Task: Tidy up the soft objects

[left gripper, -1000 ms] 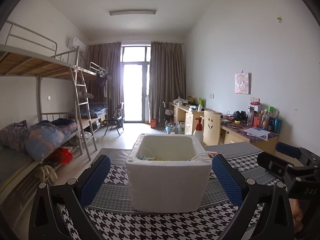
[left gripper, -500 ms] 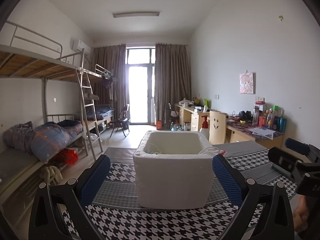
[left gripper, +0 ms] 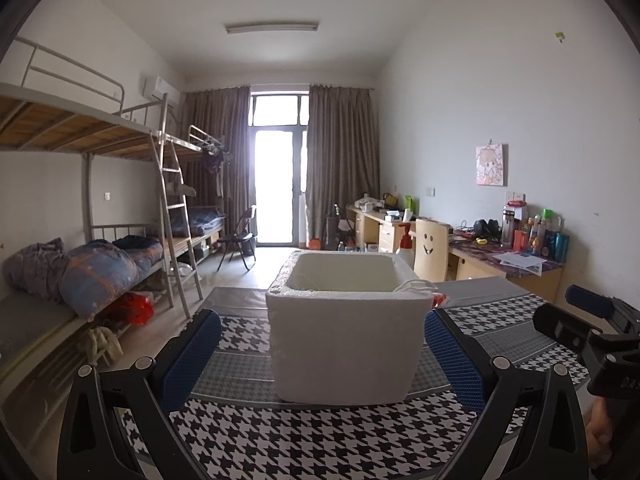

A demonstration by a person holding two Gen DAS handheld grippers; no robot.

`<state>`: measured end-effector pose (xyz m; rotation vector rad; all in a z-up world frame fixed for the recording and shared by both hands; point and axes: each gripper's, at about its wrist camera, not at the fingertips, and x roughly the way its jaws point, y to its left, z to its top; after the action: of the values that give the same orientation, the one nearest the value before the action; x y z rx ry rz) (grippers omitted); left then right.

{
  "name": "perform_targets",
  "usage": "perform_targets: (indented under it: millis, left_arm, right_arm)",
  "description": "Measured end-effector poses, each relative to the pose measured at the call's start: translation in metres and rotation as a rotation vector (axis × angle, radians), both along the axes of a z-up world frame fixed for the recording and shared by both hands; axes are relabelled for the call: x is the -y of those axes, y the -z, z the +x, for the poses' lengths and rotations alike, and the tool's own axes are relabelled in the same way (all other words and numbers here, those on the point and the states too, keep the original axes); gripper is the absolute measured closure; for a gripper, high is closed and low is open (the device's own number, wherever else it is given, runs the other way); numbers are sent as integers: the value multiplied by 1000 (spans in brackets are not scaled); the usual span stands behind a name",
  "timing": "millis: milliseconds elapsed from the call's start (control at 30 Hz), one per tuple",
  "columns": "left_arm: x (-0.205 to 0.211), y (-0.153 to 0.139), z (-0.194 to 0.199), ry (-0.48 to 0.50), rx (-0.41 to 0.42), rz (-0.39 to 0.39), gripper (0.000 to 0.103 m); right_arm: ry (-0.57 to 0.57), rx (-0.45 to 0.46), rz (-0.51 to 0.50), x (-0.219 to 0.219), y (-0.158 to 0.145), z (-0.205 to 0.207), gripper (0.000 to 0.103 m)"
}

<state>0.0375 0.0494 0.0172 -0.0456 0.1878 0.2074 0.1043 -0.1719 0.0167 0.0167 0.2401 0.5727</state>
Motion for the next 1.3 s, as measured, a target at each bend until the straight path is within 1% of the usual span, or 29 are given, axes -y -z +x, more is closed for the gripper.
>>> perform_targets:
  millis: [167,300,733,900,1300]
  left_arm:
    - [2,5,-5,8,3,3,1]
    - [3,7,-9,-8,11,6,1]
    - [3,20,-13,-14,-4,13,1]
    - [6,21,-18,-8,6,25,1]
    - [8,23,-28,19,9,21,1]
  right_arm:
    - [2,8,-18,-2,4,-7,1]
    - [13,25,-24,-1,6,-13,1]
    - [32,12,-34,3,21,-18,1]
    - [35,3,-28,5,24,-20,1]
    - [42,9,-36,7,30,-32,1]
